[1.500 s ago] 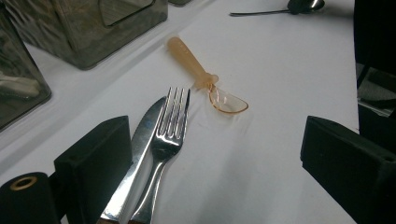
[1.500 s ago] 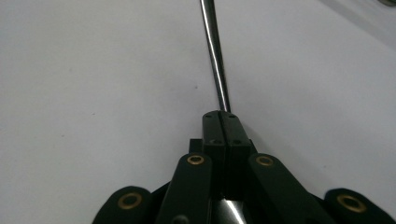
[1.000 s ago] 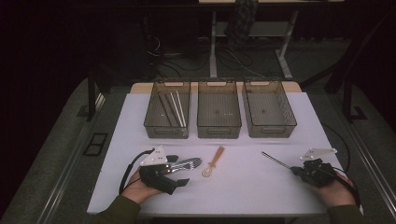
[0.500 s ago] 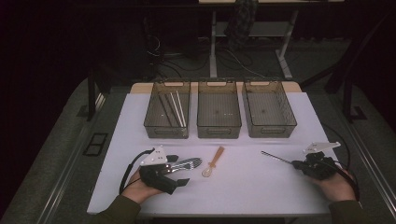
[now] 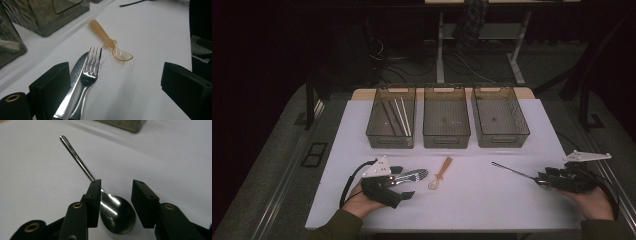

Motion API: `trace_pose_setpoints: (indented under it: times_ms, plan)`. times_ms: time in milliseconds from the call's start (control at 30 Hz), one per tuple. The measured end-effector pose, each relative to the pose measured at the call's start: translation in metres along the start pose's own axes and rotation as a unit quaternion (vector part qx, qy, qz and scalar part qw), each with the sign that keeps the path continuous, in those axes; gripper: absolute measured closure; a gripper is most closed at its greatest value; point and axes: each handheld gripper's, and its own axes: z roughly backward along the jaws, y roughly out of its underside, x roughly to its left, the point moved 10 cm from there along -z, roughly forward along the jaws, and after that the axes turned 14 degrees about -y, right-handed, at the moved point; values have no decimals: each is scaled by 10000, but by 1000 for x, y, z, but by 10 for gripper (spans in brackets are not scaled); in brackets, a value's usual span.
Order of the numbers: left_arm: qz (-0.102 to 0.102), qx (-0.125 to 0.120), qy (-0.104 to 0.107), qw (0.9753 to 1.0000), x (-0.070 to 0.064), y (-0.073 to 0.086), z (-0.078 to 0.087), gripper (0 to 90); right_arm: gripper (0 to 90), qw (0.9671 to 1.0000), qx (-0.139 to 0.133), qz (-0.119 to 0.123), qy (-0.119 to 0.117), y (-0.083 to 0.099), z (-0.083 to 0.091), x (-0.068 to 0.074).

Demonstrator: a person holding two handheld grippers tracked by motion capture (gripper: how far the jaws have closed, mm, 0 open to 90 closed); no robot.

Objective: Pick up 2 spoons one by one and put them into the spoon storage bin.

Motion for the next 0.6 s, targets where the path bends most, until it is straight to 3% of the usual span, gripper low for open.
trace_pose_setpoints:
  times_ms: [100,267,467,600]
  plan:
    - [4,9,0,10000,0,0,0,77,554,9999,-45,-94,59,5,7,-6]
    - [4,8,3,10000,0,0,0,77,514,9995,96,-274,-129,20,3,-6]
    - [-11,16,6,10000,0,0,0,77,533,9992,256,-260,-175,25,-5,-6]
    - [-12,11,4,10000,0,0,0,77,549,9990,198,-305,-253,26,-4,-6]
